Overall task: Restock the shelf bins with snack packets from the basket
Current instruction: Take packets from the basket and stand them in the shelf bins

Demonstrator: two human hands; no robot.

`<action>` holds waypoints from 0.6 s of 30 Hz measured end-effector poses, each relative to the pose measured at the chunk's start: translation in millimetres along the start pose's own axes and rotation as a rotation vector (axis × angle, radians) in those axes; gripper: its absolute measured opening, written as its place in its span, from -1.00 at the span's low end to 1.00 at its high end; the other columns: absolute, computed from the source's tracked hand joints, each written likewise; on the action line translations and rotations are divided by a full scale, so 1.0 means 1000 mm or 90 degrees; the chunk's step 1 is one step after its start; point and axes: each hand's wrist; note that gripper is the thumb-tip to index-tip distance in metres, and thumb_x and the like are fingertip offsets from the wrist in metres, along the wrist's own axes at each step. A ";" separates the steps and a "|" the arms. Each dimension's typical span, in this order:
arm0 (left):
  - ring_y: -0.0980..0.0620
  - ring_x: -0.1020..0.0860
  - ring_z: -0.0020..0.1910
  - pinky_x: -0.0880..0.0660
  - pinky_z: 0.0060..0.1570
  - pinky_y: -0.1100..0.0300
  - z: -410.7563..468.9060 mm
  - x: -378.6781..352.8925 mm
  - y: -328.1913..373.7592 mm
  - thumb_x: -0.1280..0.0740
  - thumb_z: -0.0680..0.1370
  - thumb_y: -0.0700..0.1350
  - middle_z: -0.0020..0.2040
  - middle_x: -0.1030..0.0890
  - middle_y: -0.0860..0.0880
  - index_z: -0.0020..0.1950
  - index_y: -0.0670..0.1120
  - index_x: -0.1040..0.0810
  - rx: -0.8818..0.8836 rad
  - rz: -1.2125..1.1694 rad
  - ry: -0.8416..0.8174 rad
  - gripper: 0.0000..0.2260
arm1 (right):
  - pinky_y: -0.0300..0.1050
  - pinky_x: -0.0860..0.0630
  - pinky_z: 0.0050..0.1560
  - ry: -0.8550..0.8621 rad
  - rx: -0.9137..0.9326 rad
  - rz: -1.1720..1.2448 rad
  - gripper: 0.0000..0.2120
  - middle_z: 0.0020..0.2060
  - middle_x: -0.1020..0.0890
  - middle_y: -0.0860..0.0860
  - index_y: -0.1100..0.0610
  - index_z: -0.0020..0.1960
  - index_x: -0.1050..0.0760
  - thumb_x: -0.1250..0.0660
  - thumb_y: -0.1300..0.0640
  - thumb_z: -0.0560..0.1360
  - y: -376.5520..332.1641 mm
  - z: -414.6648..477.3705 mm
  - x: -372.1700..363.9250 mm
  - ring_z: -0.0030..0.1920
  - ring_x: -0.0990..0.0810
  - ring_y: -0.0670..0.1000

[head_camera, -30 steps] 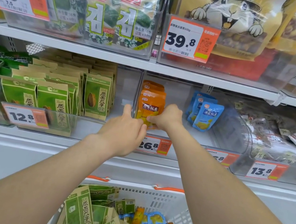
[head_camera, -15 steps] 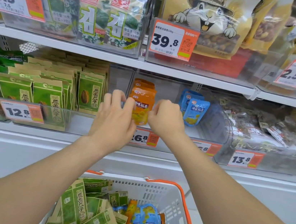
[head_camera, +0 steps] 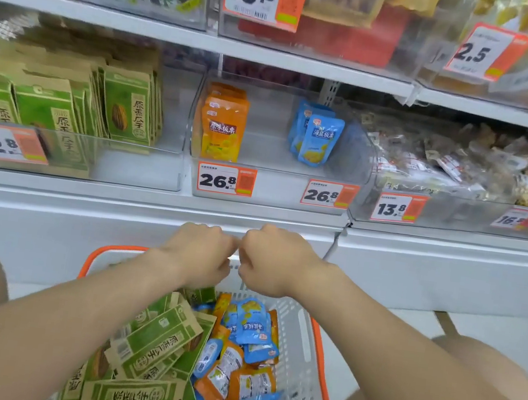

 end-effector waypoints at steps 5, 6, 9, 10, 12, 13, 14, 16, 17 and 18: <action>-0.17 -0.65 0.05 -0.60 -0.01 0.01 0.002 -0.038 0.020 -0.21 0.60 0.01 0.11 -0.67 -0.05 0.21 0.05 -0.58 -0.059 0.021 -0.095 -0.75 | -0.05 -0.39 -0.22 -0.093 -0.044 -0.009 -0.76 -0.28 -0.33 -0.02 0.05 -0.24 -0.30 -0.26 0.13 0.57 0.004 -0.010 -0.042 -0.21 -0.46 0.12; -0.16 -0.65 0.02 -0.61 -0.03 0.00 0.002 -0.046 0.024 -0.21 0.59 0.00 0.08 -0.67 -0.05 0.17 0.04 -0.59 -0.061 0.013 -0.111 -0.77 | -0.05 -0.42 -0.21 -0.117 -0.051 -0.012 -0.74 -0.28 -0.36 -0.02 0.05 -0.27 -0.30 -0.26 0.15 0.56 0.005 -0.010 -0.048 -0.20 -0.48 0.11; -0.16 -0.64 -0.03 -0.58 -0.16 0.02 -0.001 -0.073 0.039 -0.21 0.60 -0.04 0.02 -0.65 -0.08 0.10 -0.02 -0.55 -0.056 -0.021 -0.161 -0.83 | -0.03 -0.44 -0.21 -0.189 -0.076 -0.031 -0.76 -0.26 -0.43 0.00 0.07 -0.26 -0.34 -0.28 0.21 0.55 0.010 -0.010 -0.067 -0.17 -0.52 0.11; -0.17 -0.63 -0.02 -0.53 -0.19 0.04 -0.001 -0.083 0.044 -0.21 0.60 -0.05 0.03 -0.64 -0.10 0.07 -0.03 -0.53 -0.057 -0.029 -0.175 -0.85 | -0.03 -0.44 -0.20 -0.210 -0.083 -0.030 -0.80 -0.21 -0.46 0.01 0.11 -0.21 -0.36 -0.29 0.21 0.56 0.013 -0.010 -0.071 -0.17 -0.51 0.10; -0.15 -0.60 -0.03 -0.49 -0.19 0.04 0.000 -0.097 0.052 -0.19 0.63 -0.07 0.05 -0.61 -0.10 0.02 -0.03 -0.45 -0.076 -0.021 -0.208 -0.93 | -0.03 -0.44 -0.18 -0.255 -0.095 -0.031 -0.96 -0.05 -0.50 0.03 0.15 0.00 -0.42 -0.29 0.20 0.60 0.020 -0.010 -0.075 -0.14 -0.51 0.07; -0.13 -0.57 -0.03 -0.51 -0.15 0.03 0.001 -0.103 0.057 -0.18 0.65 -0.09 0.07 -0.60 -0.10 0.04 -0.02 -0.44 -0.087 -0.007 -0.226 -0.93 | -0.05 -0.43 -0.18 -0.273 -0.104 -0.031 -0.91 0.01 -0.51 0.04 0.14 0.11 -0.44 -0.28 0.19 0.62 0.024 -0.009 -0.076 -0.10 -0.51 0.07; -0.13 -0.56 0.01 -0.53 -0.07 0.01 0.003 -0.110 0.060 -0.16 0.66 -0.11 0.13 -0.59 -0.11 0.13 -0.03 -0.46 -0.100 0.009 -0.238 -0.88 | -0.07 -0.43 -0.19 -0.285 -0.112 -0.033 -0.85 0.05 -0.52 0.05 0.13 0.18 -0.44 -0.28 0.19 0.62 0.027 -0.008 -0.076 -0.08 -0.51 0.06; -0.16 -0.52 0.23 -0.49 0.16 -0.03 0.006 -0.126 0.066 -0.15 0.68 -0.13 0.32 -0.54 -0.14 0.47 -0.06 -0.39 -0.143 0.061 -0.242 -0.66 | -0.09 -0.46 -0.19 -0.292 -0.116 -0.030 -0.88 0.04 -0.52 0.06 0.13 0.17 -0.43 -0.26 0.20 0.63 0.033 -0.003 -0.080 -0.07 -0.54 0.05; -0.18 -0.48 0.32 -0.44 0.25 -0.06 0.007 -0.135 0.069 -0.17 0.68 -0.14 0.39 -0.50 -0.15 0.56 -0.07 -0.29 -0.168 0.091 -0.239 -0.58 | -0.08 -0.48 -0.17 -0.296 -0.120 -0.025 -0.89 0.03 -0.51 0.05 0.13 0.16 -0.42 -0.25 0.20 0.64 0.036 0.001 -0.083 -0.07 -0.55 0.05; -0.20 -0.43 0.37 -0.40 0.31 -0.09 0.007 -0.145 0.072 -0.20 0.68 -0.16 0.44 -0.45 -0.17 0.60 -0.06 -0.22 -0.193 0.120 -0.241 -0.53 | -0.07 -0.49 -0.14 -0.302 -0.125 -0.019 -0.87 0.03 -0.49 0.05 0.14 0.19 -0.44 -0.24 0.20 0.64 0.038 0.005 -0.086 -0.07 -0.56 0.06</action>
Point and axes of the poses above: each hand's wrist, its own z-axis towards the middle knuckle, its own x-axis out of the back of the hand, y = z × x
